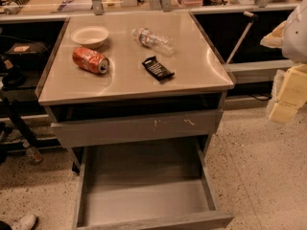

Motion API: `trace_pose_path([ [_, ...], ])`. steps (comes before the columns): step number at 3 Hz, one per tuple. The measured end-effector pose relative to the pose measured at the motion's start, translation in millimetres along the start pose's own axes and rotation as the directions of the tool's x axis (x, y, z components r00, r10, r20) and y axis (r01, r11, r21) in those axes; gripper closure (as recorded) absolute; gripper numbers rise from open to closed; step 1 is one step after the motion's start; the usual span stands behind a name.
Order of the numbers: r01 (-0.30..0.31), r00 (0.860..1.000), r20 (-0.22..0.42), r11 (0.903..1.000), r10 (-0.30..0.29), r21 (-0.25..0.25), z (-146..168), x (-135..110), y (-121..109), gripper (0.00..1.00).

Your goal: Place rxbar chocolate into middle drawer

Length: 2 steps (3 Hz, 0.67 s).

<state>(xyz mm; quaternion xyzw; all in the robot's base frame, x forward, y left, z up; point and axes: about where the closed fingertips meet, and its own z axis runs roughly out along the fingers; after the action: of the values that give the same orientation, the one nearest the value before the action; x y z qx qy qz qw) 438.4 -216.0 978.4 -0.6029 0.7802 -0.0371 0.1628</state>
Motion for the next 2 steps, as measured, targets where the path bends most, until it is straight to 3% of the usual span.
trace_pose_path([
  [1,-0.008,1.000,0.009,0.9999,0.008,0.006,-0.8,-3.5,-2.2,0.00],
  [2,-0.068,0.998,-0.003,0.9976,0.068,-0.009,9.9,-16.1,-15.5,0.00],
])
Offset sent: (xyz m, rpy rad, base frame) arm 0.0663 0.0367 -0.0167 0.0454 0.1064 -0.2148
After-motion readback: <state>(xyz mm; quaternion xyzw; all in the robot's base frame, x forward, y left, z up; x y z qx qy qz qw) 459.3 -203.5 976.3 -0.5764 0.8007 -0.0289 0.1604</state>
